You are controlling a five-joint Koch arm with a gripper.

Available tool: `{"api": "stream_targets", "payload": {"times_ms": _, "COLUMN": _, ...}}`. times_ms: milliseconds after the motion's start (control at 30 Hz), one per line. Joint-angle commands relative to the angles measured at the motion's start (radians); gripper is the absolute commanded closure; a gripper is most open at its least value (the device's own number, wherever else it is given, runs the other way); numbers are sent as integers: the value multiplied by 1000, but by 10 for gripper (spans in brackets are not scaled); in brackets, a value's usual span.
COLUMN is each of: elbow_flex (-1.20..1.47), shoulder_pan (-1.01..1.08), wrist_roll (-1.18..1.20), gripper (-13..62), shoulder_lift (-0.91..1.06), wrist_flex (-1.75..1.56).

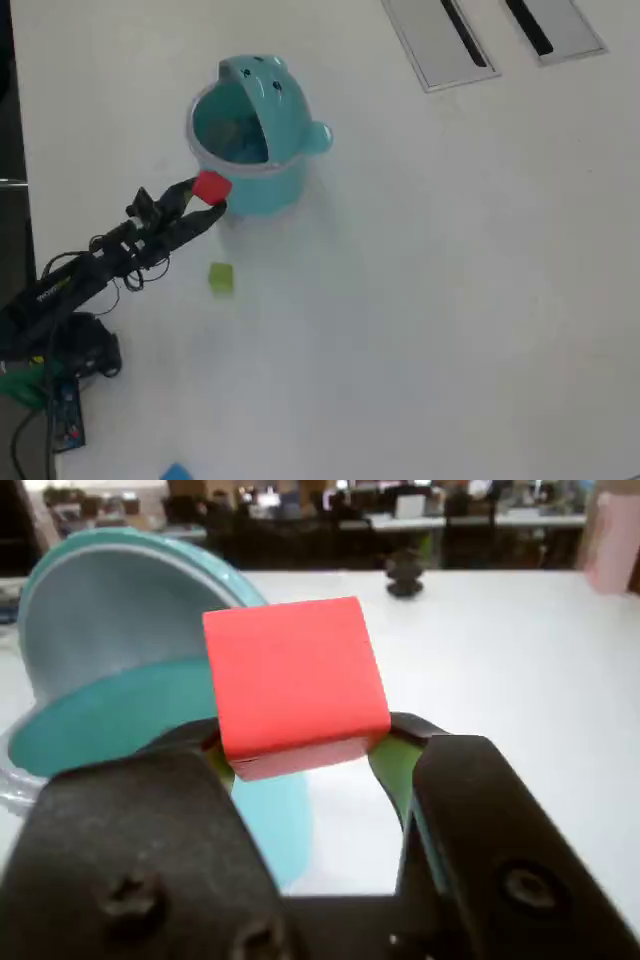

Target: Grasp RGB lego blocks and put them in the bin one by one.

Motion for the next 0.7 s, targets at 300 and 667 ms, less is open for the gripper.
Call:
{"api": "stream_targets", "payload": {"times_ms": 300, "elbow_flex": -284, "shoulder_pan": -120, "wrist_roll": -52, "gripper": 424, "shoulder_lift": -196, "wrist_flex": -127}}
{"api": "stream_targets", "payload": {"times_ms": 667, "elbow_flex": -434, "shoulder_pan": -238, "wrist_roll": -100, "gripper": 424, "shoulder_lift": -385, "wrist_flex": -130}}
